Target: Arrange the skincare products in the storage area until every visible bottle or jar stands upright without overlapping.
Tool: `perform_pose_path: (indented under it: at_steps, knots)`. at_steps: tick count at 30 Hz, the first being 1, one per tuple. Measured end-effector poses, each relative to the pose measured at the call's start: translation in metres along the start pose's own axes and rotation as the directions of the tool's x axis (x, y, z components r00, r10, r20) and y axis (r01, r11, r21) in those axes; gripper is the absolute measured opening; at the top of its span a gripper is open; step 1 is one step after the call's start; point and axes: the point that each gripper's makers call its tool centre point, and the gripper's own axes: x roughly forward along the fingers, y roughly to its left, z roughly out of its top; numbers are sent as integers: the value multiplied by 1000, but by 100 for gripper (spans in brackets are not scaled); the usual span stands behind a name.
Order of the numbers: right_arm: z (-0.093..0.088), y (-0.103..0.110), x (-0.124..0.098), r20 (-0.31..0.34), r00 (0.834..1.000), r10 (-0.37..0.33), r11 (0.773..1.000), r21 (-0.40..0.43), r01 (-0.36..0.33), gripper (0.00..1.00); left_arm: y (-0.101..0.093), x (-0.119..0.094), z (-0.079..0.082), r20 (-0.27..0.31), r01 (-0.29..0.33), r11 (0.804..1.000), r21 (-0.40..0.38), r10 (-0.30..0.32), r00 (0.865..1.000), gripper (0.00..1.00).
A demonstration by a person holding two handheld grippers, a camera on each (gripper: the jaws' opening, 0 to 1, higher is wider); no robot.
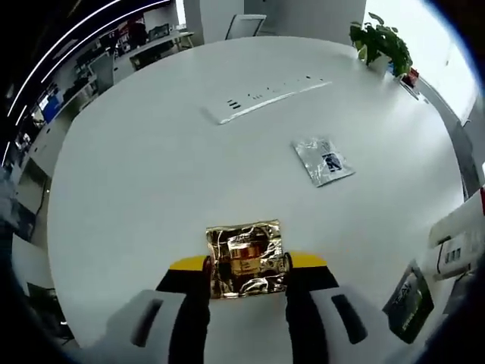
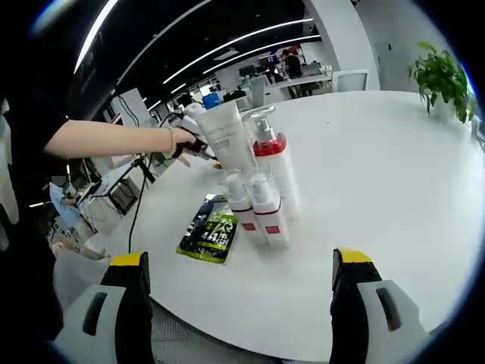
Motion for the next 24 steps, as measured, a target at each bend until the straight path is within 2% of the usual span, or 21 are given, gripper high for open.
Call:
perform_pose_path:
  at_steps: [3, 8, 10, 24]
  knots:
    - [0, -1, 0, 4, 1000, -1, 1000, 2, 1, 100, 5, 3, 4, 9, 6, 1000, -12, -5, 1000, 33]
    - [1, 0, -1, 6, 1000, -1, 1000, -3, 1, 100, -2, -6, 1, 7, 10, 1000, -1, -10, 1000, 32]
    - [1, 0, -1, 8, 1000, -1, 1000, -4, 1, 100, 7, 2, 4, 8, 12, 1000, -3, -12, 1000, 32]
    - [3, 4, 0, 14, 1000, 16, 1000, -12, -16, 100, 17, -6, 9, 60, 21, 1000, -9, -20, 998, 31]
